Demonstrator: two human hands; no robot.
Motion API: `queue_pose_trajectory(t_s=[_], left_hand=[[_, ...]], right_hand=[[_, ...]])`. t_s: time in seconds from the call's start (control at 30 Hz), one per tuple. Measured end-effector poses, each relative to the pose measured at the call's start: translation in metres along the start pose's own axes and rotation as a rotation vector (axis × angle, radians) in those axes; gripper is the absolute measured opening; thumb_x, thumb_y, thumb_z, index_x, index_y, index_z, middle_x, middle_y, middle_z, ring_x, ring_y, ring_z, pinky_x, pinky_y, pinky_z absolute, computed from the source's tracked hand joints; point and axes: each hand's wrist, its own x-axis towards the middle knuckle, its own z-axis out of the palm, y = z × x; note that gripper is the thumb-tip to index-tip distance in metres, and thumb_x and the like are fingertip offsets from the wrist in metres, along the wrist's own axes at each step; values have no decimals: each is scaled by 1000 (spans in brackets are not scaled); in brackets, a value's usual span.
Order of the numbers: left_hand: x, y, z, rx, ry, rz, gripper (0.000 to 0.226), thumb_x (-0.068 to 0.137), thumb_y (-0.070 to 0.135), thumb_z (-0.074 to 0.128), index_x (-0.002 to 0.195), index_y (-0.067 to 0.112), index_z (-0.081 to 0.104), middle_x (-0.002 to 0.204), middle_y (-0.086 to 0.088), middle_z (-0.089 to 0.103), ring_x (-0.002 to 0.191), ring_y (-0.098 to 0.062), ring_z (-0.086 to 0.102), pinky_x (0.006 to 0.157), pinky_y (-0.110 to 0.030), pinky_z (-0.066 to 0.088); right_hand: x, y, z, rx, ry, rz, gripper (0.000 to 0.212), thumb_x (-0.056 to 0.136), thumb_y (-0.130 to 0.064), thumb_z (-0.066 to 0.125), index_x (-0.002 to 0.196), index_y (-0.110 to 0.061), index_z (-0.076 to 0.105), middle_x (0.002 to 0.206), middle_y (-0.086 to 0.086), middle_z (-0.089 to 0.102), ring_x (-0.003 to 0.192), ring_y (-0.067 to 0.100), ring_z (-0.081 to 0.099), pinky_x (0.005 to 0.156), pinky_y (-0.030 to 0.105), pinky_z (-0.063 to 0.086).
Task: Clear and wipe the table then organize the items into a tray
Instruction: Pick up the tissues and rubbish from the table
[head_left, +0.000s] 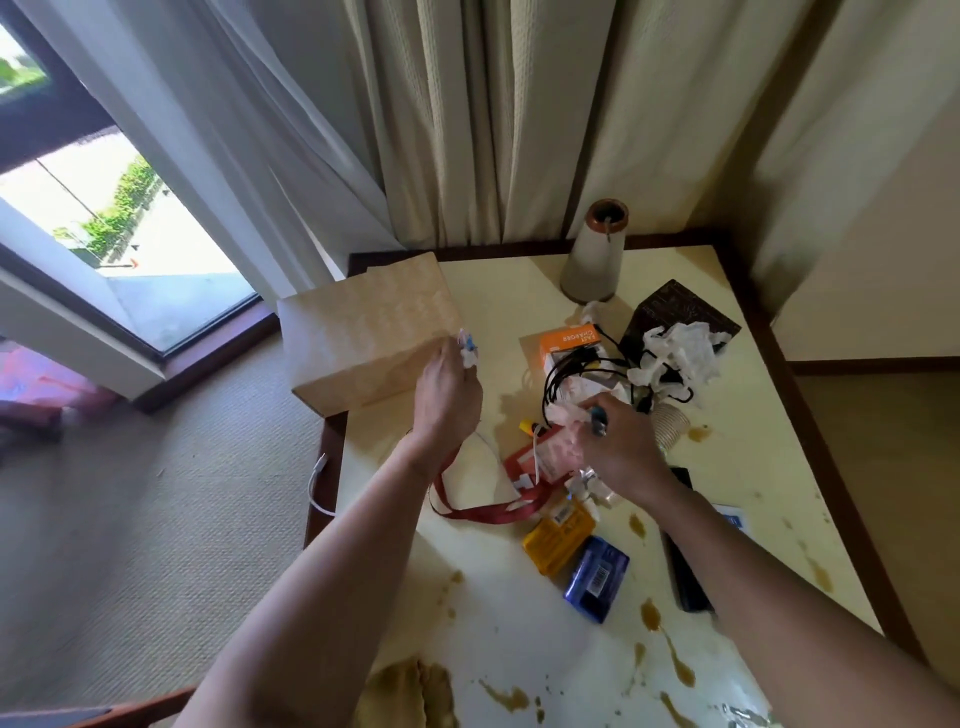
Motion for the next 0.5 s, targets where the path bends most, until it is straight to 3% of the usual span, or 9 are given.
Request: queue_pose_trajectory(t_s=[0.07,0.13,0.27,0.33,0.4,0.5], left_hand=[[-7,16,-9,-176,-10,-44,21,94,13,42,109,7,54,103,-15,67,88,-35,61,70,-46,49],[-17,31,-13,-348,-12,-68,18,97,18,46,105,6,58,92,-8,67,88,-37,65,78,-52,52],[-50,65,-10,-457,-75,-29,24,104,29,48,111,9,60,88,-5,69,80,-32,65,77,-54,53],[-76,90,-5,-460,-125,12,25,108,34,46,115,14,59,91,-15,71,65,-21,58,63,-46,47],[-108,114,7,-494,-203,38,22,108,38,45,116,22,57,91,-10,71,55,-11,51,57,-36,41],[-162,149,40,-573,-315,91,14,105,40,48,103,36,60,80,10,69,66,-12,57,69,-37,45]], right_hand=[[-8,-6,-12,70,61,25,8,96,-13,60,101,-19,61,92,-1,64,78,15,61,57,23,42],[-20,-10,-25,122,130,43,9,95,-17,62,104,-19,61,92,-4,62,78,9,59,57,23,41],[-60,-2,-58,278,243,84,5,92,-18,65,96,-16,66,85,2,66,73,19,64,58,26,43],[-85,8,-78,366,285,98,2,90,-17,65,89,-19,66,77,2,66,67,21,64,56,27,44],[-113,22,-98,447,315,117,4,90,-18,67,86,-19,67,70,1,66,58,20,61,54,29,44],[-158,56,-131,544,347,157,8,92,-21,69,92,-14,67,69,3,61,51,15,54,51,30,41]])
